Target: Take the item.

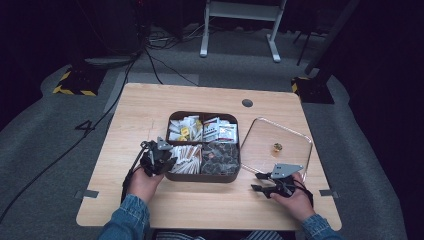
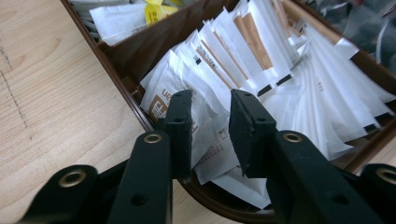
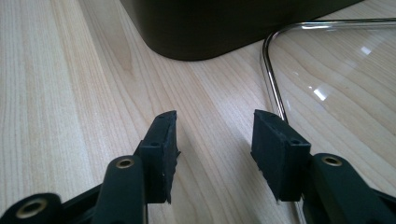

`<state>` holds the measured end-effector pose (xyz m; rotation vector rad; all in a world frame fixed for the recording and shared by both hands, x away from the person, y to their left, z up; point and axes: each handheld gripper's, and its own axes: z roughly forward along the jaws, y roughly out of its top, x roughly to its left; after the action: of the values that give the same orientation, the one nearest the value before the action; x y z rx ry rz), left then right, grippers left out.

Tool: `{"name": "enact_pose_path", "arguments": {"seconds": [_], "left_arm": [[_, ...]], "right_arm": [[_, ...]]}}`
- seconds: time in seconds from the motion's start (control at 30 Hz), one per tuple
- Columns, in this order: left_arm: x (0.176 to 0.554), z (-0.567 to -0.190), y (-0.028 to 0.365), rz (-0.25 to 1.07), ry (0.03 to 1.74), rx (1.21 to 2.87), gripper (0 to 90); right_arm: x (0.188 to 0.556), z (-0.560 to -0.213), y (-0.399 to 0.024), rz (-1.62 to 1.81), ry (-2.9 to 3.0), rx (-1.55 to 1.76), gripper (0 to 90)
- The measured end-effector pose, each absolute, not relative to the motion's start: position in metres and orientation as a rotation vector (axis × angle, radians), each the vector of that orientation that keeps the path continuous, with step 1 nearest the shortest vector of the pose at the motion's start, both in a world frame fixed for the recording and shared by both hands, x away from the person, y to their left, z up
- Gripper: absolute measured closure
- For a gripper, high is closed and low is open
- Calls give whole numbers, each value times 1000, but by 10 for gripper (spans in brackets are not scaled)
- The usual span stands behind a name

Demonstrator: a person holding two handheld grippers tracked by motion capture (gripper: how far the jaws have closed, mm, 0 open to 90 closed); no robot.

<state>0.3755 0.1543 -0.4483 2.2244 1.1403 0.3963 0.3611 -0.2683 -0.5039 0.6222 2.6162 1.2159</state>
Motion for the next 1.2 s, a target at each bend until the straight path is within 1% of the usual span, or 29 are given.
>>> {"name": "enact_pose_path", "arguments": {"seconds": [0.13, 0.23, 0.33, 0.4, 0.43, 0.53, 0.6, 0.8, 0.93, 1.1, 1.2], "left_arm": [[376, -449, 148, 453, 1151, 2258, 705], [378, -450, 148, 458, 1163, 2260, 733], [380, -453, 145, 473, 1159, 2281, 741], [382, -455, 144, 501, 1161, 2294, 772], [383, -455, 145, 511, 1159, 2294, 809], [382, -453, 151, 495, 1163, 2254, 865], [382, -452, 153, 493, 1161, 2241, 877], [379, -447, 163, 451, 1149, 2163, 888], [375, -438, 175, 405, 1107, 2078, 892], [369, -433, 180, 338, 1046, 2027, 894], [365, -428, 181, 321, 1000, 1996, 894]], "right_arm": [[360, -504, -270, 1216, 2614, 630, 510], [359, -504, -271, 1217, 2612, 634, 510], [358, -504, -273, 1215, 2610, 638, 510], [358, -504, -273, 1216, 2609, 639, 510], [358, -504, -274, 1216, 2608, 640, 510], [358, -504, -275, 1217, 2608, 642, 510], [358, -504, -275, 1217, 2609, 643, 510], [358, -504, -275, 1218, 2610, 644, 510], [358, -504, -275, 1221, 2611, 647, 511], [360, -504, -276, 1225, 2612, 658, 510], [360, -504, -276, 1225, 2612, 657, 510]]}}
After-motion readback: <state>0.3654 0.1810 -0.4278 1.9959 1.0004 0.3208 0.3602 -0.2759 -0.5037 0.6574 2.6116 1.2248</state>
